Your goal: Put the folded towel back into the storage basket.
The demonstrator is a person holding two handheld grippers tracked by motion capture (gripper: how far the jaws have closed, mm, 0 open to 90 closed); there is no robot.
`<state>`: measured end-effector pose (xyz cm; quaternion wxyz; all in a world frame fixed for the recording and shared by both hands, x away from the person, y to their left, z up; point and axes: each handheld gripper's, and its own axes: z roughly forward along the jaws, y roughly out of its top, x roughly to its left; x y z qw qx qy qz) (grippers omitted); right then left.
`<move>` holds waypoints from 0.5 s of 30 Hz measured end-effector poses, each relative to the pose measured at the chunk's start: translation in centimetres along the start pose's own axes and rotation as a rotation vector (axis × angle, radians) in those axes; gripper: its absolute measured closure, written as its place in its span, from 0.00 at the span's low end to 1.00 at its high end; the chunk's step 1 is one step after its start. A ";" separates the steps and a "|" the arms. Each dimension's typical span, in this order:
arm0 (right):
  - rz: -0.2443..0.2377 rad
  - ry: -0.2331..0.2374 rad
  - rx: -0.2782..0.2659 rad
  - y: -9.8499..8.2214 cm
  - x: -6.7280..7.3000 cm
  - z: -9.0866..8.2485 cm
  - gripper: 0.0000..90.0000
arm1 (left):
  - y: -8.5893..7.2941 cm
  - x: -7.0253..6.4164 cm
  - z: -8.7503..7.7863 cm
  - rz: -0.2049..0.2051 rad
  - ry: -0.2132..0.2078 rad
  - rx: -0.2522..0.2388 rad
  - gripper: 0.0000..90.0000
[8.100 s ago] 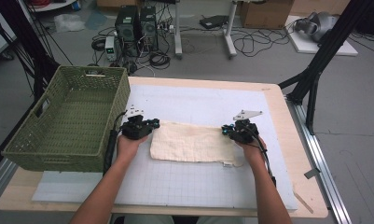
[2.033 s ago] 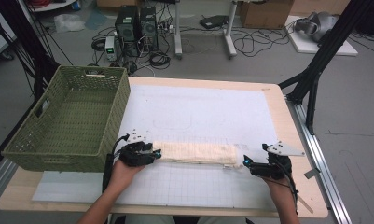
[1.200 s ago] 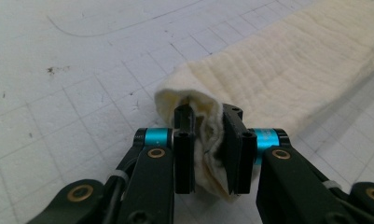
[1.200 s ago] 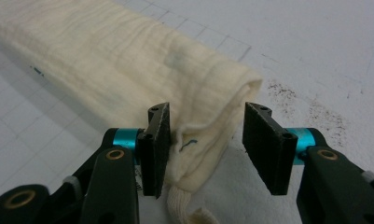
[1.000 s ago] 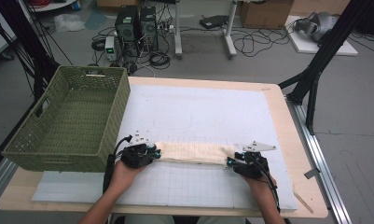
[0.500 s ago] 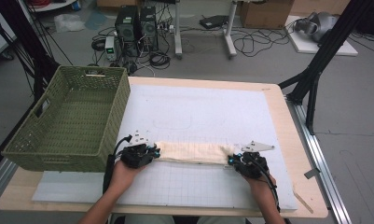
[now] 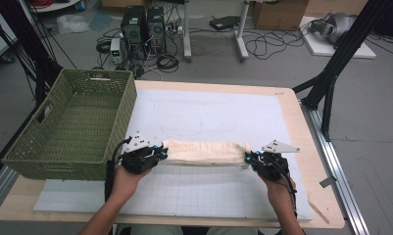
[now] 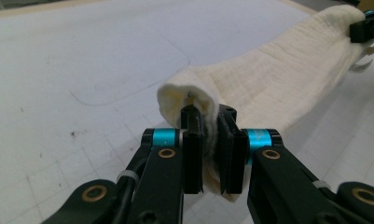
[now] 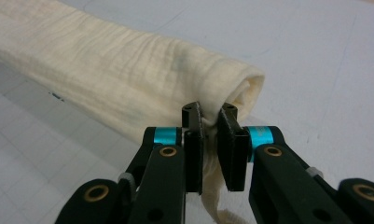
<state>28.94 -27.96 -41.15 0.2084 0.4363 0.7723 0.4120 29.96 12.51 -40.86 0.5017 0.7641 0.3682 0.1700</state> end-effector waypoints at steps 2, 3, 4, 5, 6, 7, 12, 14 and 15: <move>-0.005 -0.005 -0.013 0.4 0.0 -0.1 0.91 | 0.4 0.0 -0.4 0.007 0.004 -0.018 0.91; -0.003 -0.002 -0.018 0.7 0.0 -0.1 0.91 | 0.6 0.0 -0.7 0.009 0.005 -0.028 0.91; -0.006 -0.002 -0.025 0.9 0.0 -0.1 0.91 | 0.9 0.0 -0.9 0.009 0.008 -0.037 0.91; -0.008 0.000 -0.032 1.1 0.0 0.0 0.91 | 1.1 0.1 -1.2 0.012 0.010 -0.045 0.91; -0.013 0.002 -0.040 1.4 0.0 0.0 0.91 | 1.3 0.2 -1.4 0.010 0.013 -0.055 0.91; -0.018 0.001 -0.044 1.7 0.1 0.1 0.91 | 1.4 0.3 -1.6 0.009 0.014 -0.066 0.91; -0.036 0.012 -0.076 3.4 0.2 0.4 0.91 | 2.4 0.8 -3.0 0.007 0.022 -0.108 0.91; -0.041 0.018 -0.083 4.2 0.2 0.5 0.91 | 2.7 0.9 -3.5 0.005 0.025 -0.120 0.91; -0.043 0.020 -0.086 4.6 0.3 0.6 0.91 | 2.9 1.0 -3.7 0.004 0.028 -0.127 0.91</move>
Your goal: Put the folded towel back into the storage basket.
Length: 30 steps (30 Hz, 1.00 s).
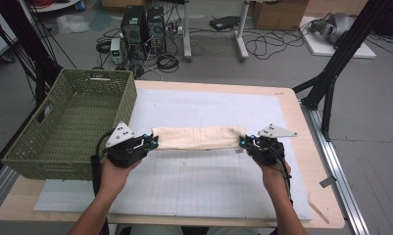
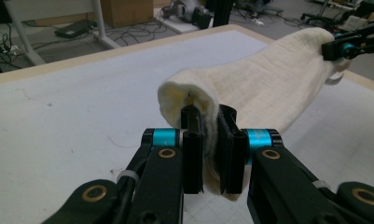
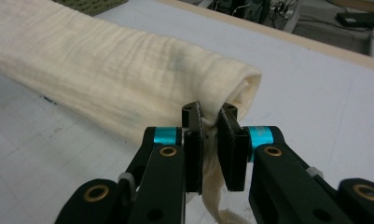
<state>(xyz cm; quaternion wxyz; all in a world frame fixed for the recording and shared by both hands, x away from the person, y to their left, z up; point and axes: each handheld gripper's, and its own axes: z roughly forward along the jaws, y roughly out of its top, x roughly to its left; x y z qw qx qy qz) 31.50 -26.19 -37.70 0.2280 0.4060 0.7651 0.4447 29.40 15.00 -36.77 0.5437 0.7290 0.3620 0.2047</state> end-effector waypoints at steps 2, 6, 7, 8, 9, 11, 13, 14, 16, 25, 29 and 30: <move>-0.015 0.000 -0.005 0.8 0.1 0.2 0.91 | 0.3 0.2 -0.4 -0.002 0.005 -0.013 0.91; -0.044 0.005 -0.015 2.5 0.3 0.7 0.91 | 0.9 0.7 -1.4 -0.012 0.020 -0.044 0.91; -0.053 0.006 -0.021 3.0 0.4 0.8 0.91 | 1.1 0.9 -1.6 -0.012 0.025 -0.050 0.91; -0.053 0.011 -0.020 3.4 0.5 1.0 0.91 | 1.2 1.1 -1.8 -0.013 0.033 -0.057 0.91; -0.063 0.012 -0.024 3.9 0.6 1.1 0.91 | 1.3 1.2 -2.1 -0.011 0.038 -0.060 0.91; -0.072 0.016 -0.029 4.6 0.9 1.5 0.91 | 1.5 1.6 -2.5 -0.012 0.047 -0.067 0.91; -0.083 0.016 -0.031 5.2 1.1 1.9 0.91 | 1.7 1.9 -2.9 -0.028 0.049 -0.081 0.91; -0.087 0.013 -0.029 5.5 1.3 2.2 0.91 | 1.8 1.9 -3.1 -0.028 0.052 -0.087 0.91; -0.092 0.012 -0.036 6.1 1.4 2.5 0.91 | 2.1 2.0 -3.6 -0.024 0.056 -0.096 0.91; -0.131 0.040 -0.055 8.8 2.6 4.3 0.91 | 2.7 3.4 -5.8 -0.039 0.104 -0.130 0.91; -0.146 0.057 -0.065 9.9 3.4 5.3 0.91 | 2.7 4.1 -7.0 -0.048 0.130 -0.145 0.91; -0.153 0.061 -0.069 10.2 3.7 5.6 0.91 | 2.7 4.3 -7.4 -0.052 0.141 -0.151 0.91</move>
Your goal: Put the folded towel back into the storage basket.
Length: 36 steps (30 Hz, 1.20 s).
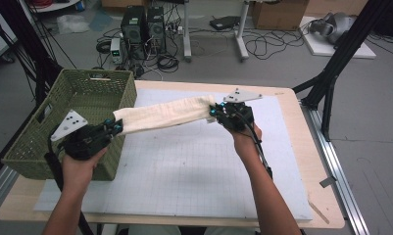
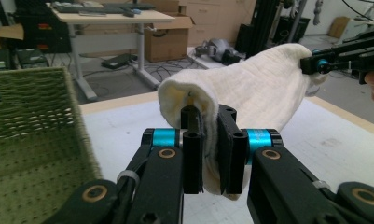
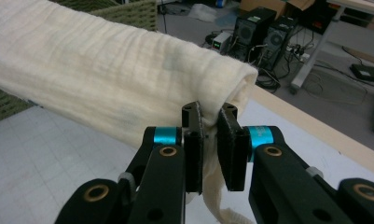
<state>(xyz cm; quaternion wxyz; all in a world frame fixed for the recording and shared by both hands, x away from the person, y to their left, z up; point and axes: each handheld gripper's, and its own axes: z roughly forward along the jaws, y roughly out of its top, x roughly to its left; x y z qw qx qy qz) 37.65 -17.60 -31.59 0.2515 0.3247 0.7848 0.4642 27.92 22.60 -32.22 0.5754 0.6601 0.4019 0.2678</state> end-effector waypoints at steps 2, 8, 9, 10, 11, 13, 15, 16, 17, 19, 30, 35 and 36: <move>-0.012 0.010 -0.003 0.7 0.4 0.7 0.91 | 0.0 0.4 -0.6 -0.005 0.014 -0.006 0.91; -0.033 0.039 -0.019 2.5 1.6 2.6 0.91 | 0.0 1.9 -2.4 -0.025 0.061 -0.021 0.91; -0.034 0.045 -0.020 2.8 1.9 2.9 0.91 | -0.1 2.2 -2.7 -0.028 0.070 -0.027 0.91; -0.042 0.052 -0.024 3.1 2.2 3.3 0.91 | -0.1 2.6 -3.2 -0.034 0.082 -0.031 0.91; -0.047 0.062 -0.029 3.5 2.5 3.8 0.91 | -0.1 2.8 -3.5 -0.038 0.087 -0.035 0.91; -0.059 0.076 -0.028 4.1 3.1 4.5 0.91 | -0.1 3.4 -4.2 -0.047 0.107 -0.042 0.91; -0.074 0.088 -0.031 4.8 3.7 5.4 0.91 | -0.2 3.9 -4.9 -0.052 0.126 -0.048 0.91; -0.074 0.095 -0.029 5.1 4.0 5.8 0.91 | -0.2 4.1 -5.2 -0.056 0.135 -0.050 0.91; -0.078 0.099 -0.033 5.4 4.2 6.2 0.91 | -0.3 4.3 -5.4 -0.057 0.145 -0.052 0.91; -0.083 0.109 -0.038 6.0 4.6 6.9 0.91 | -0.3 4.7 -6.0 -0.063 0.159 -0.058 0.91; -0.114 0.161 -0.051 9.0 7.2 10.8 0.91 | -0.9 7.3 -8.9 -0.103 0.231 -0.085 0.91; -0.129 0.181 -0.052 10.4 8.4 12.5 0.91 | -1.2 8.3 -10.0 -0.123 0.260 -0.093 0.91; -0.129 0.187 -0.053 10.6 8.6 12.9 0.91 | -1.3 8.5 -10.3 -0.128 0.271 -0.097 0.91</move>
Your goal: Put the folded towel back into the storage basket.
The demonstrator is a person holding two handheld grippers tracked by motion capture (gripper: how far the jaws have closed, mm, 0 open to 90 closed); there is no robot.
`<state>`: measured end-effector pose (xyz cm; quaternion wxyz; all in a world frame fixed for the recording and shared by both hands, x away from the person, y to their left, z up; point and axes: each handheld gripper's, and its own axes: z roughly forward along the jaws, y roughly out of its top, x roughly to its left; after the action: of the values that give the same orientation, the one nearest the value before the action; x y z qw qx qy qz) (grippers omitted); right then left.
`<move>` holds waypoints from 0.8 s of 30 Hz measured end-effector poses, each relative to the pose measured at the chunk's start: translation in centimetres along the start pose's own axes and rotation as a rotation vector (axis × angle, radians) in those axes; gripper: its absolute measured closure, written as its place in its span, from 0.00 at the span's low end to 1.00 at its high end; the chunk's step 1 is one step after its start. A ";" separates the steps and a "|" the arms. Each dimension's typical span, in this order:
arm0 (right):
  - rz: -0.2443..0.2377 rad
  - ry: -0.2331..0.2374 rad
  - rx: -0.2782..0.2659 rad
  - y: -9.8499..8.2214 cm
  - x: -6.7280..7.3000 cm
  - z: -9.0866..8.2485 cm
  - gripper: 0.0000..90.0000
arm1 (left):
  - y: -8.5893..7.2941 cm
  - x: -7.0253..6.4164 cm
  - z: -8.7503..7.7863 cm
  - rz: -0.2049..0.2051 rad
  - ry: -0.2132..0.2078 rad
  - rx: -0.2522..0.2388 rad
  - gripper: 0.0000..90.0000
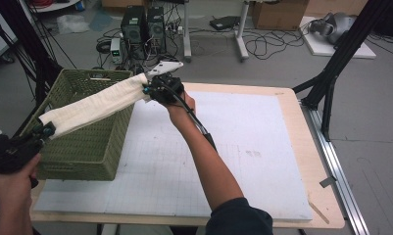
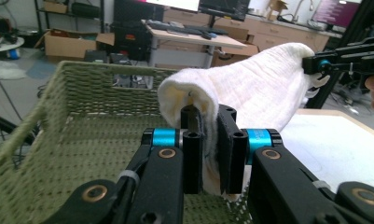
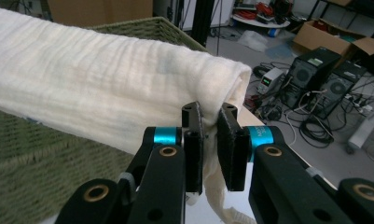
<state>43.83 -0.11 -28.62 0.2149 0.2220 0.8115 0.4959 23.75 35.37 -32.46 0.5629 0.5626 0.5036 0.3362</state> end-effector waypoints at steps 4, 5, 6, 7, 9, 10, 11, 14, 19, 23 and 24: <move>-0.014 0.014 0.002 0.9 0.6 1.6 0.91 | -0.1 0.7 -0.7 -0.001 0.031 -0.005 0.91; -0.018 0.017 0.001 1.2 0.7 2.0 0.91 | -0.1 0.8 -0.9 -0.002 0.040 -0.006 0.91; -0.019 0.020 0.003 1.4 0.8 2.4 0.91 | -0.1 1.0 -1.0 0.000 0.049 -0.007 0.91; -0.023 0.025 0.001 1.7 1.0 2.8 0.91 | -0.1 1.2 -1.2 0.000 0.057 -0.008 0.91; -0.026 0.033 0.006 2.2 1.3 3.6 0.91 | -0.2 1.5 -1.5 -0.004 0.071 -0.012 0.91; -0.034 0.035 0.003 2.4 1.4 3.9 0.91 | -0.2 1.7 -1.7 -0.003 0.079 -0.012 0.91; -0.036 0.039 -0.001 2.6 1.5 4.3 0.91 | -0.2 1.9 -1.9 -0.004 0.084 -0.014 0.91; -0.039 0.044 0.001 3.0 2.0 5.3 0.91 | -0.2 2.3 -2.3 -0.006 0.100 -0.026 0.91; -0.044 0.058 0.008 3.6 2.6 6.9 0.91 | -0.1 3.1 -2.9 -0.015 0.119 -0.039 0.91; -0.052 0.063 0.007 4.2 3.0 8.1 0.91 | -0.1 3.4 -3.1 -0.014 0.136 -0.043 0.91; -0.051 0.062 0.010 4.3 3.0 8.3 0.91 | -0.1 3.5 -3.2 -0.013 0.140 -0.044 0.91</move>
<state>46.71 9.28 -28.62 0.2012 0.1870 0.8256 0.4929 21.68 39.57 -32.76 0.5406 0.5222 0.5378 0.3820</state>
